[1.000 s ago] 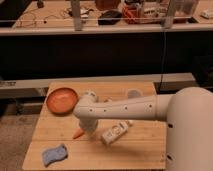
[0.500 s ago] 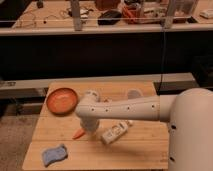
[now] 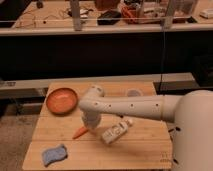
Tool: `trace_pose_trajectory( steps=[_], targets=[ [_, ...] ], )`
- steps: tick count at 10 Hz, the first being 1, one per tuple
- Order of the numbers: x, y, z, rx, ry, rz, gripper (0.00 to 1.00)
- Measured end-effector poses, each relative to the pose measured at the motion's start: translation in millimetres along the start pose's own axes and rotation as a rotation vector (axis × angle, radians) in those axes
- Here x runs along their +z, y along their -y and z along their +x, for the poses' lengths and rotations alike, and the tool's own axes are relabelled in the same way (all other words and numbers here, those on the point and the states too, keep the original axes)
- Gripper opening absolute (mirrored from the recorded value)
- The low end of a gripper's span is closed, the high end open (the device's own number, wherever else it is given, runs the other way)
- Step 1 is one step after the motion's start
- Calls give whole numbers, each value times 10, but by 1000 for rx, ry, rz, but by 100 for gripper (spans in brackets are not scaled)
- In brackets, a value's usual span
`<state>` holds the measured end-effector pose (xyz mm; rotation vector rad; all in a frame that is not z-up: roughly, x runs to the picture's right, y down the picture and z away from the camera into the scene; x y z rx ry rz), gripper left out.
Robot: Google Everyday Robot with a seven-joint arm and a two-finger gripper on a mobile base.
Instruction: Drag the pepper across the table
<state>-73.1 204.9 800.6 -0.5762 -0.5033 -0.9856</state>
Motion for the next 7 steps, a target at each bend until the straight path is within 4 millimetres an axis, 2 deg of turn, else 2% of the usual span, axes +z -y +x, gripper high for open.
trace_pose_trajectory(
  steps=[2,3,7],
  targets=[
    [-41,35,95,34,17,22,76],
    [-35,45,105,49,29,28,80],
    [78,163,35,116,53,-14,80]
  ],
)
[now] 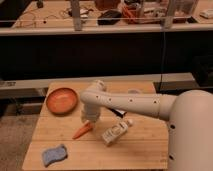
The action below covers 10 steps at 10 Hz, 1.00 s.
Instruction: Drag the pepper across the table
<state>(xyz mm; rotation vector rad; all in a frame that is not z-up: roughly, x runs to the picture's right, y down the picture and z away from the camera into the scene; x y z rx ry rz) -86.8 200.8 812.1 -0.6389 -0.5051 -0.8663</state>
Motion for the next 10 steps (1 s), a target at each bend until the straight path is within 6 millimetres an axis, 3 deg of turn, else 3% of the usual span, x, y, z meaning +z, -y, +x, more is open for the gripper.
trace_pose_trajectory(
  steps=[8,10],
  targets=[
    [427,107,-33,126,36,-48,80],
    [452,87,4,141,38,-37,68]
  ],
)
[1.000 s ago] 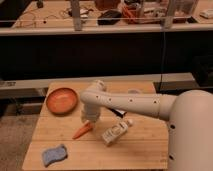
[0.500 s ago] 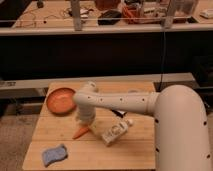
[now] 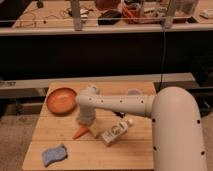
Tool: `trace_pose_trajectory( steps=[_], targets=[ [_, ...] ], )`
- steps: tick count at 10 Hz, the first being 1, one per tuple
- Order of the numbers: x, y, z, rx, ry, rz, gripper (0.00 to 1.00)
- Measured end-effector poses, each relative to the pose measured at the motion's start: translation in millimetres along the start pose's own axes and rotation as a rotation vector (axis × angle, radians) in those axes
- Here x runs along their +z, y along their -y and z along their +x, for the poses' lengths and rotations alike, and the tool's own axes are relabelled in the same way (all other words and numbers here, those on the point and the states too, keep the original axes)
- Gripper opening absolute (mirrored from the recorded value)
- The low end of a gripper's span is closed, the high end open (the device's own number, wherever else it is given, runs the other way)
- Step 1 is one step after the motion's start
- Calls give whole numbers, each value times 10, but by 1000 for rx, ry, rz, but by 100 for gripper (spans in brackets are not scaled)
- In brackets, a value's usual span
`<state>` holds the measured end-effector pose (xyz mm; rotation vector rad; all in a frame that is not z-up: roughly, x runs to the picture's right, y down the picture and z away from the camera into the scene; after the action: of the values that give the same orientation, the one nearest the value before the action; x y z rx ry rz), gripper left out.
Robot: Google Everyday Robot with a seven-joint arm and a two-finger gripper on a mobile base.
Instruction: Drag the pepper across the table
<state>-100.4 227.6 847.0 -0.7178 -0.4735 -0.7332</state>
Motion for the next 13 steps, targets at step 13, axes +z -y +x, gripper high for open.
trace_pose_trajectory(
  steps=[13],
  targets=[
    [-21,3,22,-13,-31,-52,32]
  ],
)
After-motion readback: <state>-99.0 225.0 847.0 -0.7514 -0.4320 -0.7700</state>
